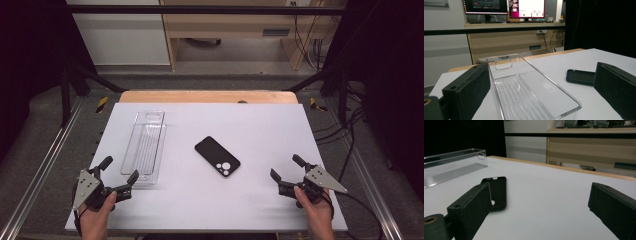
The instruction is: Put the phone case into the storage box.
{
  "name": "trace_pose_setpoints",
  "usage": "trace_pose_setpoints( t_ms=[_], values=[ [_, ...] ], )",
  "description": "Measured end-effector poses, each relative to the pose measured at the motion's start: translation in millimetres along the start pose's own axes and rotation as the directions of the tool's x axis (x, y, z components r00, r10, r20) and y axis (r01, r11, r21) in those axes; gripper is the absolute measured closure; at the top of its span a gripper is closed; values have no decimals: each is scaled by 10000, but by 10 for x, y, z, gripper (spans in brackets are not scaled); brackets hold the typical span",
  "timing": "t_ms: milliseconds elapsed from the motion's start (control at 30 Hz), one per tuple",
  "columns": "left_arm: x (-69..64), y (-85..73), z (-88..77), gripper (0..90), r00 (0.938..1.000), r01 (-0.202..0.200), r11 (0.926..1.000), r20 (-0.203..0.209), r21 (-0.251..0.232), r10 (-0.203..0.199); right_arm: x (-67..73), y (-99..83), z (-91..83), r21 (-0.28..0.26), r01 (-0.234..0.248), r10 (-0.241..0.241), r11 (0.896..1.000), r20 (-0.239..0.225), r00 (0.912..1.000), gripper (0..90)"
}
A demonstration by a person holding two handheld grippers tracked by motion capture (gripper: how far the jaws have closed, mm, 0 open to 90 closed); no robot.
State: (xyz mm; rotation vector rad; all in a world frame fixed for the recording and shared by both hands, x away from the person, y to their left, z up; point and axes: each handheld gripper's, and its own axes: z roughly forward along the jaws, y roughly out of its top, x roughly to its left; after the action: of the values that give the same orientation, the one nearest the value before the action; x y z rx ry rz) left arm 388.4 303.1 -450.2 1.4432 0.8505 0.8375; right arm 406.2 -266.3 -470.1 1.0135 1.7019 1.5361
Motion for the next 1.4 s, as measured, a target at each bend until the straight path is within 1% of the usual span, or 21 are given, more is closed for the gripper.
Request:
trace_pose_setpoints(
  t_ms=[167, 267, 300, 400, 433, 567, 600, 667, 733, 800, 833, 867, 1000, 1133, 1167, 1200, 1233, 1267, 1300, 1367, 1400],
  values=[
    [-11, 0, -2, 6, 10000, -43, 10000, 2, 25, 43, 19, -10, 12, 480, 5, 0, 9988, -96, 10000, 54],
    [-25, -2, 2, 6, 10000, -81, 10000, 32, 53, 81, 40, -7, 30, 716, 162, -167, 9973, 66, 9998, 47],
    [-29, -7, 7, 6, 10000, -59, 10000, 13, 79, 59, 49, -6, 47, 894, 66, -94, 9960, 312, 9995, 60],
    [-28, -15, 14, 6, 10000, -27, 10000, 1, 95, 27, 40, -9, 64, 1009, 14, -67, 9949, 519, 9986, 65],
    [-27, -19, 17, 6, 10000, 18, 9999, -12, 102, -17, 28, -11, 80, 1249, -210, 136, 9920, 599, 9981, 65],
    [-27, -23, 14, 5, 10000, 19, 9999, -8, 121, -19, 14, 1, 87, 1534, -325, 239, 9876, 575, 9981, 65],
    [-26, -29, 8, 6, 10000, 45, 9999, -9, 150, -45, 14, 24, 93, 1988, -413, 305, 9792, 567, 9979, 65],
    [-25, -29, 6, 5, 10000, 75, 9998, -6, 165, -74, 11, 34, 93, 2162, -440, 332, 9754, 533, 9980, 65],
    [-30, -25, -5, 5, 10000, 30, 9999, 31, 149, -30, 0, 64, 95, 2693, -623, 483, 9610, 582, 9971, 65],
    [-33, -23, -12, 5, 10000, 9, 9999, 44, 158, -10, -2, 70, 108, 2954, -851, 698, 9516, 620, 9956, 68],
    [-39, -23, -18, 5, 10000, 34, 9999, 37, 149, -34, -2, 70, 108, 2954, -851, 698, 9516, 620, 9956, 68],
    [-41, -19, -25, 5, 10000, 35, 9999, 50, 136, -36, 17, 52, 129, 3251, -754, 576, 9427, 641, 9963, 69],
    [-37, -19, -16, 5, 10000, 45, 9999, 56, 163, -46, 27, 46, 145, 3202, -769, 581, 9442, 677, 9960, 68],
    [-45, -18, -12, 5, 10000, 13, 9998, 51, 178, -14, 56, 103, 231, 3483, -481, 292, 9361, 593, 9978, 62],
    [-55, -18, -13, 5, 10000, -24, 9997, 62, 227, 22, 91, 158, 315, 3835, -224, 58, 9233, 444, 9990, 62],
    [-55, -18, -13, 5, 10000, -24, 9997, 62, 227, 22, 91, 158, 315, 3835, -224, 58, 9233, 444, 9990, 62],
    [-62, -18, -14, 5, 9999, -60, 9997, 104, 244, 57, 135, 213, 409, 4100, -11, -99, 9121, 249, 9996, 63],
    [-75, -24, -10, 5, 9998, -129, 9995, 159, 301, 125, 154, 237, 466, 4118, 56, -70, 9112, 18, 10000, 65],
    [-75, -24, -10, 5, 9998, -129, 9995, 159, 301, 125, 154, 237, 466, 4118, 56, -70, 9112, 18, 10000, 65],
    [-75, -28, 4, 5, 9999, -115, 9994, 111, 311, 112, 212, 304, 661, 4528, 226, -76, 8913, -350, 9994, 73],
    [-75, -28, 4, 5, 9999, -115, 9994, 111, 311, 112, 212, 304, 661, 4528, 226, -76, 8913, -350, 9994, 73]
  ],
)
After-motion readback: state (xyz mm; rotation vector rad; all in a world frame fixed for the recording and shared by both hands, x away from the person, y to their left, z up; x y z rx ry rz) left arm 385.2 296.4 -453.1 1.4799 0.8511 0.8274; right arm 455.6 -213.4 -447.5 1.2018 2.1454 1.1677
